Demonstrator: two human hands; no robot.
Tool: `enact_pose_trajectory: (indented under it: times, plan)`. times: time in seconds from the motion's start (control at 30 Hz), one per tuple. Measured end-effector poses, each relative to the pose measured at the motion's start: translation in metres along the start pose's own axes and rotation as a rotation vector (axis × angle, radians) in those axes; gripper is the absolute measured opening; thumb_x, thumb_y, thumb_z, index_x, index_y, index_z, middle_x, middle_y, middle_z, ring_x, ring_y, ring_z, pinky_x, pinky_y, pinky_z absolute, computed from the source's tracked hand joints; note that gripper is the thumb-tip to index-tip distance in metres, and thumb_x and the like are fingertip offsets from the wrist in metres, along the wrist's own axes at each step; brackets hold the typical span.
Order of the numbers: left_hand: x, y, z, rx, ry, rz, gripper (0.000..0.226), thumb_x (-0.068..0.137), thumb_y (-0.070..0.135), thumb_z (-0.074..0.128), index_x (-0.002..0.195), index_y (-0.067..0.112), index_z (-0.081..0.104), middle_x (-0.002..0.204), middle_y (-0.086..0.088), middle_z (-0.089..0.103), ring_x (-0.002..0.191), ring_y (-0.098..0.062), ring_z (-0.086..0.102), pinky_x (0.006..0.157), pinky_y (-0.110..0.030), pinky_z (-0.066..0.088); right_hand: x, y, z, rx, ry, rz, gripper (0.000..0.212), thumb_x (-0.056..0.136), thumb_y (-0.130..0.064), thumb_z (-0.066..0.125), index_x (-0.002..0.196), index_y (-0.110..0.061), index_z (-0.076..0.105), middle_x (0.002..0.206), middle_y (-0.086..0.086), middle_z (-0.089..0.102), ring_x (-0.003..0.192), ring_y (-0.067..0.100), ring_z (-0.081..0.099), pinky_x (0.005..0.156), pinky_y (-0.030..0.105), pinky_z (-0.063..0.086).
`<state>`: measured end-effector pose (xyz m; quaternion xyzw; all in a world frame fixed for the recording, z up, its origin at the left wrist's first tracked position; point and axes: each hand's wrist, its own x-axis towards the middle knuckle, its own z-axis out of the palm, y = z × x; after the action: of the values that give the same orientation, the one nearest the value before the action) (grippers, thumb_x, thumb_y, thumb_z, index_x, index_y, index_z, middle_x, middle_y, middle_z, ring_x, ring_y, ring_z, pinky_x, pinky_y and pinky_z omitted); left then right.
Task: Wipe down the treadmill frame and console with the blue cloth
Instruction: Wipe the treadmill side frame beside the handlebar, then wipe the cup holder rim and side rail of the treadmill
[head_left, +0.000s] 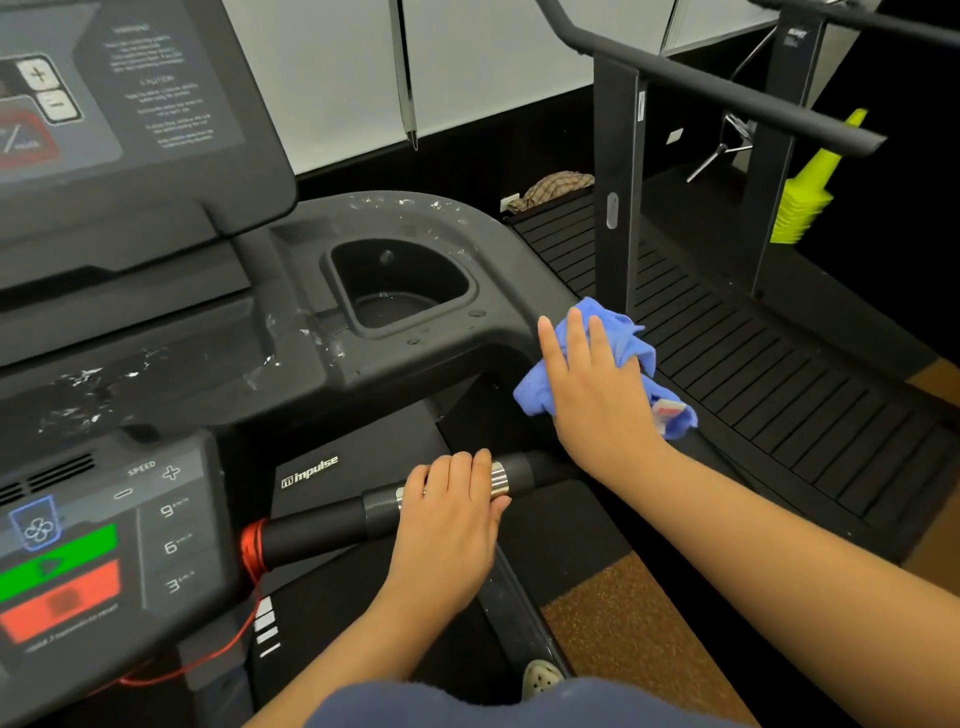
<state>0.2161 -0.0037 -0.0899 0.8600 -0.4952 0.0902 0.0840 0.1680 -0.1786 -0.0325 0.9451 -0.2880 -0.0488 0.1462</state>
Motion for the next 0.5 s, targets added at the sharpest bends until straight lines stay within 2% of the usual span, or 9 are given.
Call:
enact_pose_trajectory:
  times: [0.17,0.33,0.43,0.5]
  plan:
    - [0.000,0.001,0.000,-0.002,-0.006,-0.013,0.050,0.091,0.041,0.032,0.118,0.011,0.061,0.098,-0.003,0.064,0.086,-0.020,0.060,0.078,-0.036,0.049,0.056,0.006,-0.005,0.174,-0.003,-0.093,0.087,0.090,-0.028,0.055,0.151,-0.017,-0.006,0.160,0.012,0.001,0.147,0.029,0.005,0.098,0.042,0.043]
    - [0.001,0.002,-0.003,-0.010,-0.041,-0.026,0.051,0.091,0.042,0.030,0.118,0.012,0.061,0.098,-0.001,0.065,0.087,-0.019,0.061,0.079,-0.035,0.049,0.096,0.016,-0.017,0.331,-0.051,-0.247,0.088,0.087,-0.043,0.059,0.152,-0.019,0.004,0.161,0.007,0.002,0.148,0.024,0.001,0.108,0.054,0.031]
    - [0.002,0.003,-0.006,-0.019,-0.080,-0.048,0.053,0.090,0.049,0.029,0.115,0.016,0.061,0.098,0.001,0.063,0.087,-0.017,0.060,0.079,-0.033,0.048,0.102,0.024,-0.023,0.389,-0.065,-0.340,0.095,0.082,-0.052,0.062,0.152,-0.018,0.007,0.161,0.006,0.004,0.148,0.023,0.001,0.109,0.058,0.028]
    - [0.010,0.007,-0.017,-0.070,-0.148,-0.113,0.063,0.088,0.058,0.019,0.122,0.019,0.056,0.109,0.003,0.059,0.095,-0.016,0.058,0.084,-0.032,0.044,0.099,0.029,-0.023,0.449,-0.088,-0.367,0.102,0.079,-0.055,0.065,0.152,-0.019,0.004,0.161,0.006,0.000,0.148,0.023,-0.001,0.110,0.055,0.024]
